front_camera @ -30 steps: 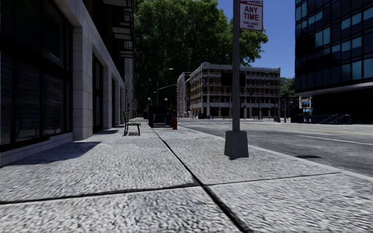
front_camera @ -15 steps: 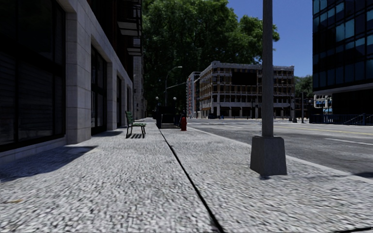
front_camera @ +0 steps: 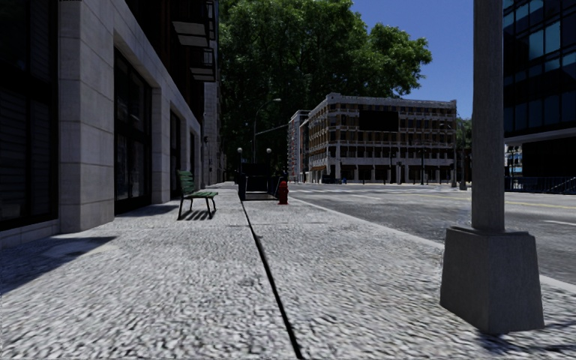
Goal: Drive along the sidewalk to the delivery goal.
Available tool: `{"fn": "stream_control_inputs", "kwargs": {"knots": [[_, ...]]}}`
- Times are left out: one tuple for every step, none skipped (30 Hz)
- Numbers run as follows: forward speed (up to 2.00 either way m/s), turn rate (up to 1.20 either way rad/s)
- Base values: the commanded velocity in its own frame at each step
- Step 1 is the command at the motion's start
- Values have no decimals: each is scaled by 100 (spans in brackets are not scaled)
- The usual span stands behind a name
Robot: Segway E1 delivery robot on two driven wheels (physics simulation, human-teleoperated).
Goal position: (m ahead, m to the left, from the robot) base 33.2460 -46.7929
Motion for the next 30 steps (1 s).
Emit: {"fn": "stream_control_inputs", "kwargs": {"knots": [[200,0],[200,0],[200,0],[200,0],[200,0],[200,0],[200,0],[200,0],[200,0],[200,0],[200,0],[200,0],[200,0],[200,0],[200,0],[200,0],[200,0],[200,0],[200,0],[200,0],[200,0],[200,0],[200,3],[200,10],[200,17],[200,23],[200,23],[200,27],[200,28],[200,28]]}}
